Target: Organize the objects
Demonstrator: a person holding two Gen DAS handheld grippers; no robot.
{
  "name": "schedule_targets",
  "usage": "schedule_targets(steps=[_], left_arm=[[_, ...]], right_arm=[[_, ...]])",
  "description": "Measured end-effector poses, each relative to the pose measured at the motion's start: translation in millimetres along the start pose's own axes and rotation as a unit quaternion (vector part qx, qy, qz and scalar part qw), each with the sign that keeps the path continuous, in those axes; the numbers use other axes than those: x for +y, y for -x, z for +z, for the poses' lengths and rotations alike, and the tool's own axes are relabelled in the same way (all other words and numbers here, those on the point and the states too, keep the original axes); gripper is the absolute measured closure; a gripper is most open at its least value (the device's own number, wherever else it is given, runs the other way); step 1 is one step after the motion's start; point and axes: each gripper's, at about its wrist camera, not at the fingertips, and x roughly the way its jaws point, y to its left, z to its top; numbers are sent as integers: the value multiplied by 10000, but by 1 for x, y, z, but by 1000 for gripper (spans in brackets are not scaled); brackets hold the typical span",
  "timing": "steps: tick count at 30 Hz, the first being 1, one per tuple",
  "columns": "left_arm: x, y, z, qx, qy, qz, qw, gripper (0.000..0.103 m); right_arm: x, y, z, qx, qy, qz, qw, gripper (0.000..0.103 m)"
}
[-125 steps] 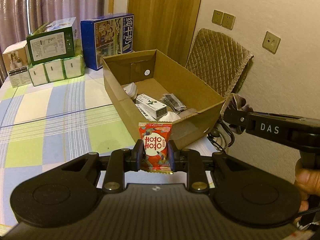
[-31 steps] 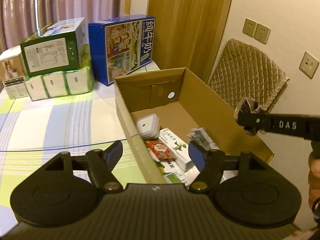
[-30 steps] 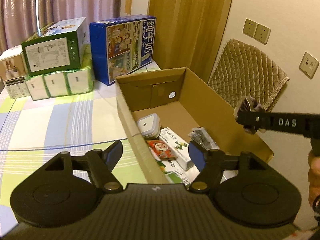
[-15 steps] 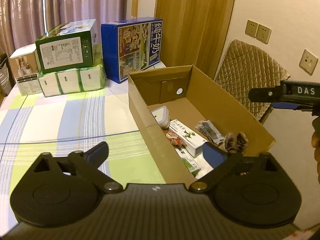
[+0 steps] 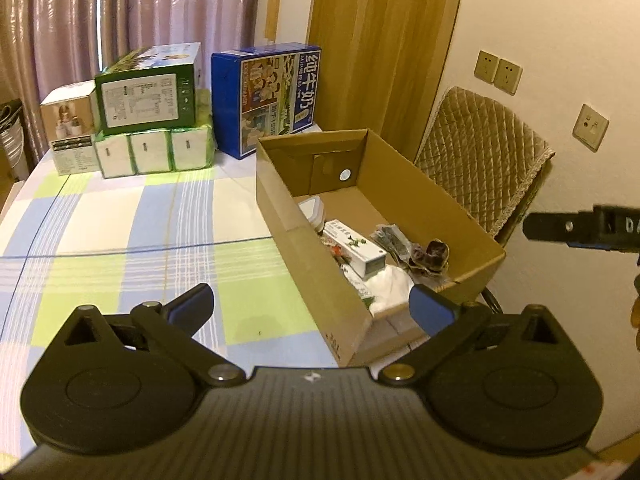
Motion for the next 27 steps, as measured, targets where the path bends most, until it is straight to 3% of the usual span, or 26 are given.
schedule_targets(steps=[21, 27], left_arm=[[13, 55, -48, 264, 286, 571, 9976, 1], [17, 62, -56, 281, 413, 526, 9974, 1]], right_arm=[[45, 40, -57, 238, 296, -36, 9993, 2], [50, 36, -68, 379, 299, -30, 9988, 2]])
